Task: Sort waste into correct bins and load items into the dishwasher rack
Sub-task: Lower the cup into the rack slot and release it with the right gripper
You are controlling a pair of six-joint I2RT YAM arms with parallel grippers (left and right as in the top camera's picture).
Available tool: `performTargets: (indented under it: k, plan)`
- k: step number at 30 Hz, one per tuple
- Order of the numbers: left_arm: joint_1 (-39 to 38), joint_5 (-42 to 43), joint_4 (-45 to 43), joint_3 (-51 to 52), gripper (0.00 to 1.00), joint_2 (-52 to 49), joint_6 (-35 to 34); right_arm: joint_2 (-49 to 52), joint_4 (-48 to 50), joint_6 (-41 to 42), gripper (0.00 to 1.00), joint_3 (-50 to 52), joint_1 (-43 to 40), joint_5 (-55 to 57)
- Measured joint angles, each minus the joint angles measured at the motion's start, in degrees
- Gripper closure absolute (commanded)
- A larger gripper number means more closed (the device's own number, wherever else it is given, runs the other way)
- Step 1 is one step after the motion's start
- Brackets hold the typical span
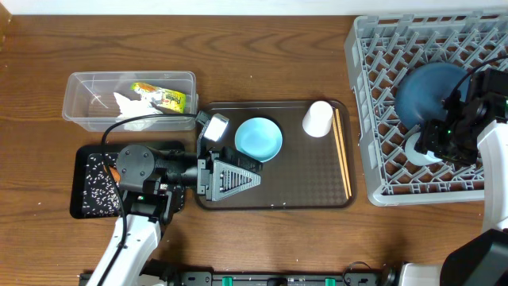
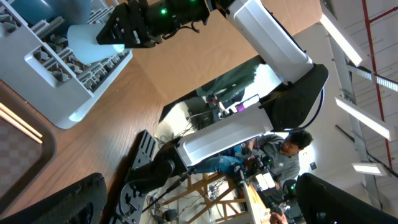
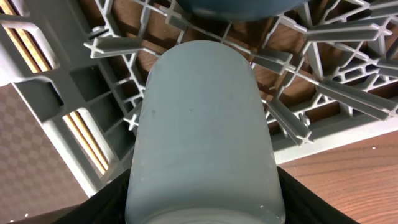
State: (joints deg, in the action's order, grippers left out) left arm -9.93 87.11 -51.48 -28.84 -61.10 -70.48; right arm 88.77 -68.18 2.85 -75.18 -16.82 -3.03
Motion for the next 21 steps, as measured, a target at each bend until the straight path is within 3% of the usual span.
performTargets:
  k: [10,15,21]
  plan:
    - [0.0,0.0,0.0,0.0,0.01,0.0,0.0,0.0,3.1,1.5,0.76,3.4,0.0,-0.5]
    - [0.0,0.0,0.0,0.0,0.01,0.0,0.0,0.0,3.3,1.8,0.4,3.7,0.0,-1.2]
    - [0.0,0.0,0.0,0.0,0.01,0.0,0.0,0.0,3.3,2.3,0.32,3.7,0.0,-1.4]
